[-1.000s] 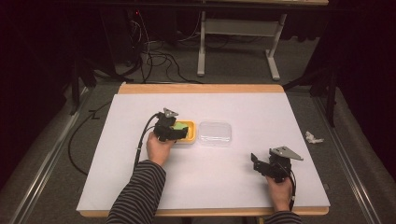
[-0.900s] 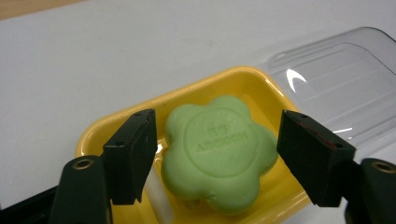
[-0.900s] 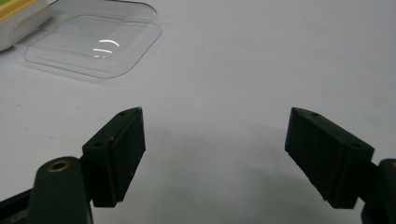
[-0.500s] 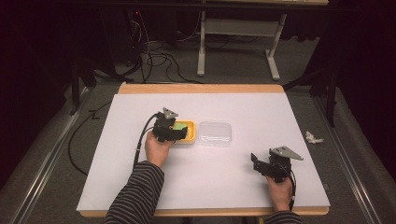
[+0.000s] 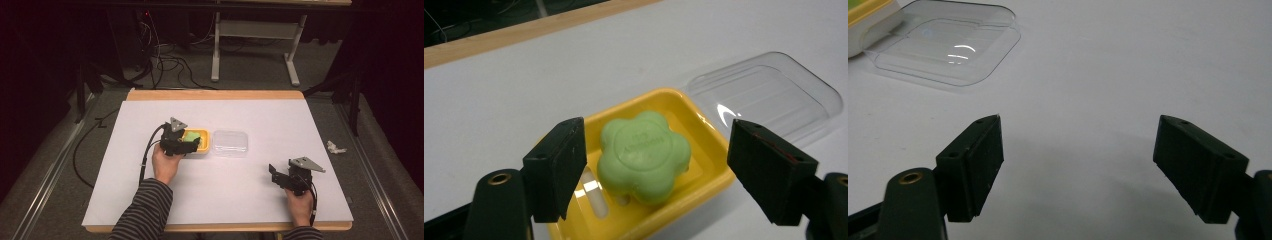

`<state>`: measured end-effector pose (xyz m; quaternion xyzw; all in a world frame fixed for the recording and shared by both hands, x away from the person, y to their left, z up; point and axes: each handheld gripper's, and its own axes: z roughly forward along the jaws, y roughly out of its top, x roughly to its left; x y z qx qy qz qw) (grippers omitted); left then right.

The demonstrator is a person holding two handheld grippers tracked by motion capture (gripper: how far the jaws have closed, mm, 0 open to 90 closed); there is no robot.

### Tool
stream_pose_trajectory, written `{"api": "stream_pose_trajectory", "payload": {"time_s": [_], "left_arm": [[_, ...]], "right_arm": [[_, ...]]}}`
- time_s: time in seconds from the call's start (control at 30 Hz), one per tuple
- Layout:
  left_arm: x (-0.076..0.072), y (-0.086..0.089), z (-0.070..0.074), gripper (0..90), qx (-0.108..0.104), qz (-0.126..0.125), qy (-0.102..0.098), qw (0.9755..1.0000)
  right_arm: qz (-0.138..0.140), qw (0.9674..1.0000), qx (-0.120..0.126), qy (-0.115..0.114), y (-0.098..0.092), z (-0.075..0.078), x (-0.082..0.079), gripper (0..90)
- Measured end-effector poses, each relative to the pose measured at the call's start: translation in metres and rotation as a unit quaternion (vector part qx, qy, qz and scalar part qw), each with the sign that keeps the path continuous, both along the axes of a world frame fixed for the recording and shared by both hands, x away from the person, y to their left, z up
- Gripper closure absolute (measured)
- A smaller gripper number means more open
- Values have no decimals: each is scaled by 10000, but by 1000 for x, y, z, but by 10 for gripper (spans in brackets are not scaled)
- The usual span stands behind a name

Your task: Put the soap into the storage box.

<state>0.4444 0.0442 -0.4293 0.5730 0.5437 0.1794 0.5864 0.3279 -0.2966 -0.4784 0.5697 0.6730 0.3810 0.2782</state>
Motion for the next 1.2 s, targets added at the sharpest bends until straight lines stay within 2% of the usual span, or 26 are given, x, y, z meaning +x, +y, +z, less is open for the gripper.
{"api": "stream_pose_trajectory", "payload": {"time_s": [0.1, 0.2, 0.27, 0.43, 0.57, 0.87, 0.97, 1.2], "left_arm": [[-6, 3, 0, 234, 61, -3, -10, 10000], [-13, 10, 3, 235, -36, 18, -41, 10000], [-18, 15, 5, 234, -197, 61, -26, 9998], [-24, 16, 4, 234, -320, 48, -31, 9995], [-27, 16, 6, 233, -299, -15, -49, 9995], [-41, 17, 11, 226, -442, -98, -91, 9989], [-44, 19, 13, 226, -386, -146, -114, 9991], [-51, 23, 19, 226, -530, -126, -182, 9983]], "right_arm": [[11, 10000, -21, 15, 0, 0, 0, 207], [8, 10000, -35, -11, 1, 0, 0, 206], [-1, 10000, -17, -24, 0, 0, -1, 206], [24, 10000, -38, -71, 0, 0, -1, 206], [15, 10000, -39, -77, 0, 0, -1, 206], [8, 10000, -34, -52, 1, 0, -1, 206], [11, 10000, -38, -71, 0, 0, -1, 206], [14, 10000, -37, -58, 1, 0, -1, 206]]}}
